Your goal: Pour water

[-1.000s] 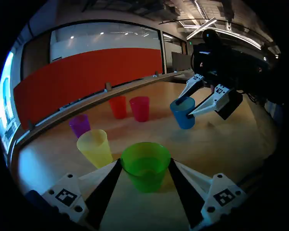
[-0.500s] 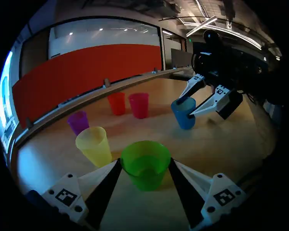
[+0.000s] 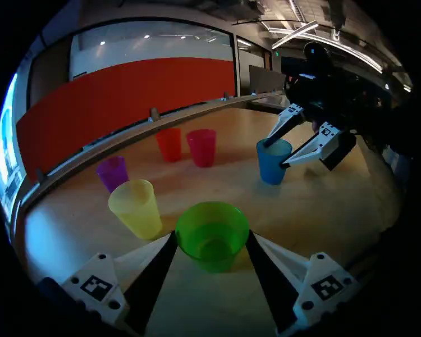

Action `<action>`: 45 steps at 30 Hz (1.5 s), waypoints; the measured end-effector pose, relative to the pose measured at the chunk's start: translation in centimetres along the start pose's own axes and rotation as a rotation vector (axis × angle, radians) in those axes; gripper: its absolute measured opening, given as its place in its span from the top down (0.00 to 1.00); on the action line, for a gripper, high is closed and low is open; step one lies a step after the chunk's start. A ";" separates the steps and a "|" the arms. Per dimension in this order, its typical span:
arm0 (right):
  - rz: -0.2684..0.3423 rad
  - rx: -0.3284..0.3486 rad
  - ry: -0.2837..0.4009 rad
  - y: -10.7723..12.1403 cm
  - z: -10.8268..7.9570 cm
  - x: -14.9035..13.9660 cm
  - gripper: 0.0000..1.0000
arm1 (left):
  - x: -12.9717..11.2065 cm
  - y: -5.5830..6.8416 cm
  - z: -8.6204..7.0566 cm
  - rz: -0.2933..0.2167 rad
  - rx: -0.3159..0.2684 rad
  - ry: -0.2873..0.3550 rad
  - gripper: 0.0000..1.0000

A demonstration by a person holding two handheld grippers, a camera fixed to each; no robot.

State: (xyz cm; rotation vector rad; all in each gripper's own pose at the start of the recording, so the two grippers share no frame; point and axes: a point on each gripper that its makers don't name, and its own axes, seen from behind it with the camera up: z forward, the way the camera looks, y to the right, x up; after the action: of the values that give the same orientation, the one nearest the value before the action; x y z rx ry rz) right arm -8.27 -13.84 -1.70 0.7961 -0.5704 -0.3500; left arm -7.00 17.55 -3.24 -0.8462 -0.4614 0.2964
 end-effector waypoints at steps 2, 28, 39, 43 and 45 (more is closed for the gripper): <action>0.001 -0.006 -0.001 0.1 -0.1 -0.1 0.07 | 0.0 0.0 -0.1 0.001 0.003 -0.007 0.13; 0.040 -0.061 -0.013 0.9 -1.3 -1.7 0.00 | -0.6 -0.4 0.1 0.009 0.013 -0.101 0.12; 0.055 -0.092 -0.019 1.1 -2.9 -3.0 0.00 | -1.5 -0.7 -0.8 0.007 0.033 -0.122 0.10; 0.067 -0.112 -0.009 1.1 -4.1 -3.5 0.00 | -2.1 -1.0 -1.6 0.007 0.060 -0.132 0.10; 0.075 -0.125 -0.002 1.2 -4.7 -3.8 0.00 | -2.4 -1.2 -2.1 0.004 0.075 -0.132 0.10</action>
State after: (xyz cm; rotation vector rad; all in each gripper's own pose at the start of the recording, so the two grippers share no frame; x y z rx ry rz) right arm -8.37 -8.55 -4.72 0.6525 -0.5736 -0.3141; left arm -7.93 14.39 -4.16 -0.7576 -0.5685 0.3729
